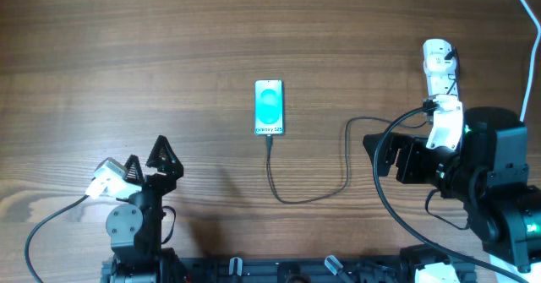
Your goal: Plug charger to phone and switch on socket
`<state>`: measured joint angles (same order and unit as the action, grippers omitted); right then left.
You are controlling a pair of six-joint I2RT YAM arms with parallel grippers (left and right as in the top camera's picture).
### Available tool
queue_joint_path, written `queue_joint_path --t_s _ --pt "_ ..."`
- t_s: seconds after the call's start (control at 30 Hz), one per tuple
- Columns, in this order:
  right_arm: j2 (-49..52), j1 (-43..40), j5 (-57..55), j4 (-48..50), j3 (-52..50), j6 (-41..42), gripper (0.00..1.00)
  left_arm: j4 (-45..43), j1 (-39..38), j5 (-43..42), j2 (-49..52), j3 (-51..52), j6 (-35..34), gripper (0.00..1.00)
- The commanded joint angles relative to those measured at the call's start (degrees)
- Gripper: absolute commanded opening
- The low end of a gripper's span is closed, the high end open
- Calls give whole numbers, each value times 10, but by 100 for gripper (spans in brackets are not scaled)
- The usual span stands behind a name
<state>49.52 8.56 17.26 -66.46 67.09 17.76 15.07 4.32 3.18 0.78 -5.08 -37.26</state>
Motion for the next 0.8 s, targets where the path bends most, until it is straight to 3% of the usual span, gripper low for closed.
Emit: queue_joint_path --t_s 0.0,0.2,0.47,0.77 --pt "-2 3 -38 0 -4 -16 100 -2 5 10 -6 4 -5 100" --pt "-43 3 -80 156 -119 -51 100 -2 5 10 -6 4 -5 100" --pt "-233 3 -21 485 -415 -51 100 -2 5 10 -6 4 -5 100" --pt "-398 3 -22 678 -585 -41 100 -2 5 10 -6 4 -5 100"
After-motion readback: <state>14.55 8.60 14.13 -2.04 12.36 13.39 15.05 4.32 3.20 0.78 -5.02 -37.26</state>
